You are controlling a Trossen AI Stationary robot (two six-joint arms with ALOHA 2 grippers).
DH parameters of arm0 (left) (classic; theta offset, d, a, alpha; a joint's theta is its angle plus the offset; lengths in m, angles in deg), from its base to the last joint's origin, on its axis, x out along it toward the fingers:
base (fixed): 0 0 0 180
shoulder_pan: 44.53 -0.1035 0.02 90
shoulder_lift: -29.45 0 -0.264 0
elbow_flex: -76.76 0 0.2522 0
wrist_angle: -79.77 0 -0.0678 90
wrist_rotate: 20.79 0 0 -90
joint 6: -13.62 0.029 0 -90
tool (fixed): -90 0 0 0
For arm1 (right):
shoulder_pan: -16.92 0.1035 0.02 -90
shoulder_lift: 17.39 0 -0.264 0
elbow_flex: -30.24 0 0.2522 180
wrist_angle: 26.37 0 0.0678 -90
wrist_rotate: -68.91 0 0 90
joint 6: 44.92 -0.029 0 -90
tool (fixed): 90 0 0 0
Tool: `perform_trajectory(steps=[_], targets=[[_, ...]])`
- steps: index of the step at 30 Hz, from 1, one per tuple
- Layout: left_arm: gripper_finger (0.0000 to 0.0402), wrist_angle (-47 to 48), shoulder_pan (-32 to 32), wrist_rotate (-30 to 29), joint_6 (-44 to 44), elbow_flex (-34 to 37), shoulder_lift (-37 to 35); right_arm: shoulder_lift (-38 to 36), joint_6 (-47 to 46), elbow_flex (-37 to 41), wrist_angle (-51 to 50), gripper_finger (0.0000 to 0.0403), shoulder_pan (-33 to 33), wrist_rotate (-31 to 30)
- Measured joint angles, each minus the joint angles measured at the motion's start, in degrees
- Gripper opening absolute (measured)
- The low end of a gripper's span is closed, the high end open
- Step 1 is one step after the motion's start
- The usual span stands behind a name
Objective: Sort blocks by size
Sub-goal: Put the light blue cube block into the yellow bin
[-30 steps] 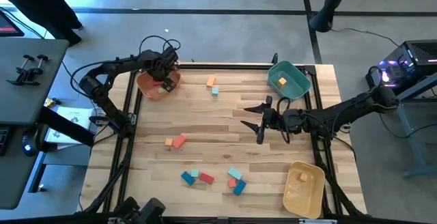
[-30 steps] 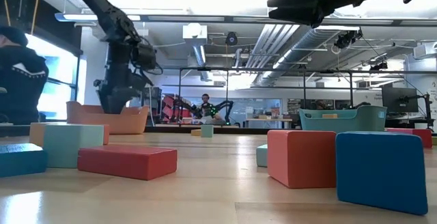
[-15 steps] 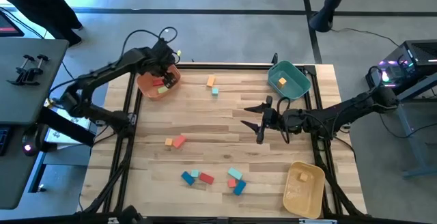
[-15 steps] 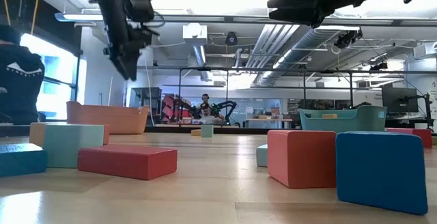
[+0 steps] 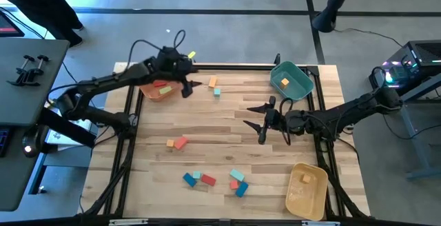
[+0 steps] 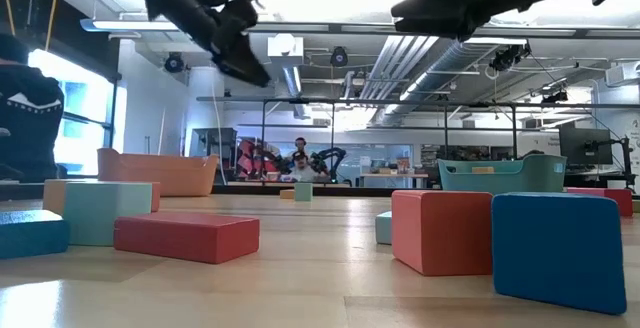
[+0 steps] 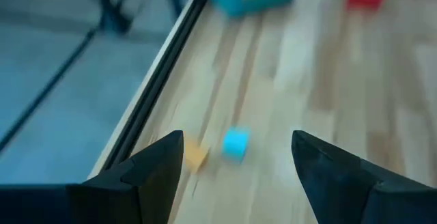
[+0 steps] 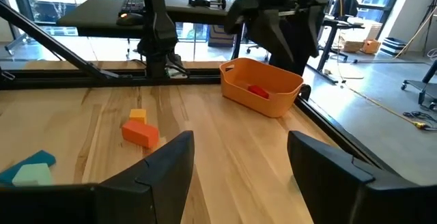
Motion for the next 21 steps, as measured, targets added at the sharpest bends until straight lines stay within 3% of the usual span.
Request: perform_trajectory(steps=[4,8,14,21], targets=[[0.026,-14.1,3.3,1.9,-0.5,4.6,2.0,0.0,0.0,0.0,-0.5,0.0233,0.0,0.0],[0.026,-21.0,5.4,4.2,-3.1,5.0,7.8,0.0,0.0,0.0,-0.4,0.0233,0.0,-0.1],[0.026,-19.2,6.0,4.2,-0.5,0.5,19.4,0.0,-0.2,0.0,0.0,0.0233,0.0,-0.3],[0.026,-11.3,3.5,3.9,6.0,-4.3,27.2,0.0,-0.3,0.0,0.0,0.0233,0.0,-0.3]])
